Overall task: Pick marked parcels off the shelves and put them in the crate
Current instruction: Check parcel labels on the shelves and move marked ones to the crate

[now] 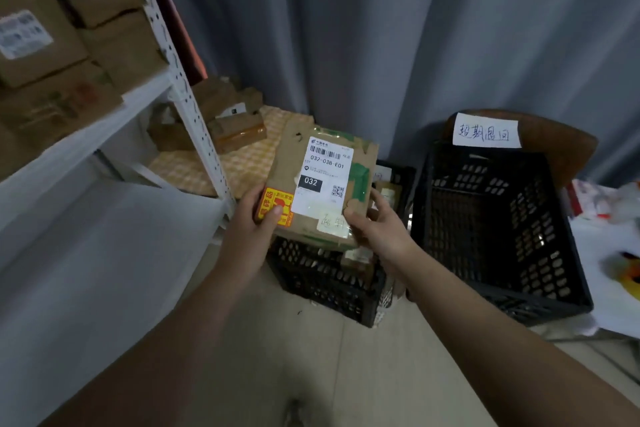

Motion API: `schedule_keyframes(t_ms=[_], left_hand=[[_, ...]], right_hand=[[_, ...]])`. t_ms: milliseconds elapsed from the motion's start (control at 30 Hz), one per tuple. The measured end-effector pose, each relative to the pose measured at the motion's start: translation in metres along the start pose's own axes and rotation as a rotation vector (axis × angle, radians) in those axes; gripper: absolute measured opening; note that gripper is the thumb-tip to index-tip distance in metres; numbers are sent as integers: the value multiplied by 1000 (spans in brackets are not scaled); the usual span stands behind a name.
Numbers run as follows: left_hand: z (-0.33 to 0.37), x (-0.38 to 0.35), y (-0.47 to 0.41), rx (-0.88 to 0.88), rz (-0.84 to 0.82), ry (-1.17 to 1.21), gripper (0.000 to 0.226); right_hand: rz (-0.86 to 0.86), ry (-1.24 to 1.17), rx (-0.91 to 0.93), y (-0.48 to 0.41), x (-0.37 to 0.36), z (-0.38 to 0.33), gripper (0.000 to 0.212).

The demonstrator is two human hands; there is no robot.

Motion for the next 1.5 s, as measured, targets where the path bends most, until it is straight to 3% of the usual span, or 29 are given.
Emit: schedule_keyframes(t_ms=[267,433,567,767,967,1133,1267,1500], left_hand=[[-57,-46,-124,81,-196,-164,49],[-142,-90,-146,310,-272,-238,49],[-211,-118,-154,463,-323,-267,43],[-273,-147,-175,532,-397,-466,60],[-315,-166,-189,471,-579,-696,97],[-331,-186,-185,342,-711,-889,84],[-348,-193,-184,318,-744,-839,80],[-363,-212,-179,261,-782,-841,85]], right_hand=[[123,32,-125,-105,19,19,35],[131,126,-297,-157,34,99,60],[101,126,-428,-193,35,166,59],[93,202,-508,-230,30,236,49],[97,202,-610,-258,25,285,50],[166,139,-616,-261,30,315,53],[148,137,-591,-267,34,331,47],[143,387,-545,-276,45,351,61]])
Point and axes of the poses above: each hand's wrist, its own y-axis away from the middle knuckle, its own x-axis out of the back of the hand, z = x × y, the point moved 3 cm from there along -y, towards the middle knuckle, and after that the axes turned 1 degree about -z, right-handed, at the moved point
